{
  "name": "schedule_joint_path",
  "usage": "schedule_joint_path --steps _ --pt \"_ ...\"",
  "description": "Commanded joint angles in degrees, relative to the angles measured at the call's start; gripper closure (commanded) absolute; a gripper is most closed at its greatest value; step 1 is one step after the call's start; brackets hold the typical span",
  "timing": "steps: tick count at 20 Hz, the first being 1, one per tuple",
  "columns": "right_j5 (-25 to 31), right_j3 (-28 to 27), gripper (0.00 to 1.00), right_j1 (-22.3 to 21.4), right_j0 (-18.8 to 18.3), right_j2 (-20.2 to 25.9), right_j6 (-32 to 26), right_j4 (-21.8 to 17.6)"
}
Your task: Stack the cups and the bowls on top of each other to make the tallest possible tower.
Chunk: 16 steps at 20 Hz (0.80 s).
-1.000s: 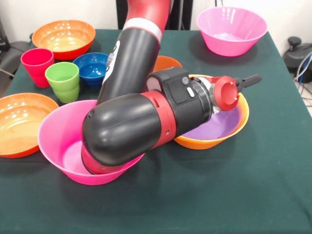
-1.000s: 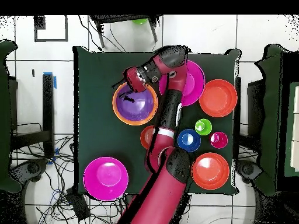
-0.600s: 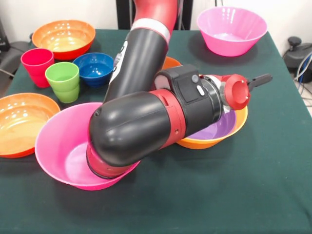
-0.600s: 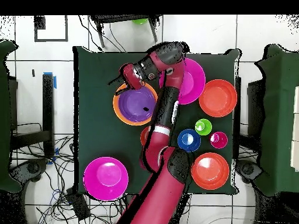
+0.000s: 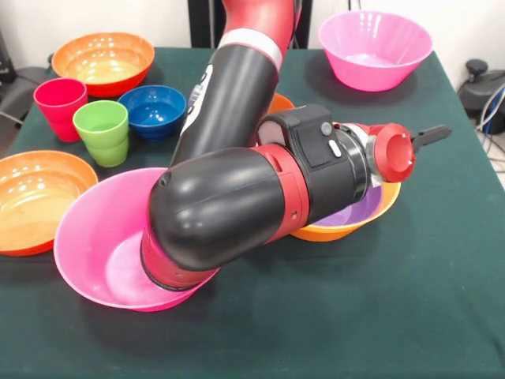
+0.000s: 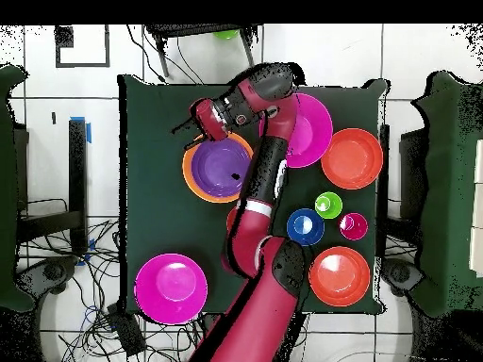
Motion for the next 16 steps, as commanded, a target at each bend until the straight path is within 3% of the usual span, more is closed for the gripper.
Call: schedule_joint_path --steps 1,2,3,7,16 --pt "-4.35 -0.05 0.0 -3.69 -2.35 -10.57 -2.37 0.71" --pt "-5.76 2.29 0.0 -4.61 -2.99 -11.83 -0.2 2.5" --pt "-9.11 7.89 0.0 -6.07 -4.68 -13.97 3.73 5.42" --pt "-17.59 25.59 0.0 -12.39 -10.15 -16.87 15.8 9.96" --pt "-26.33 41.85 0.0 -24.68 -12.57 -19.12 31.82 15.27"
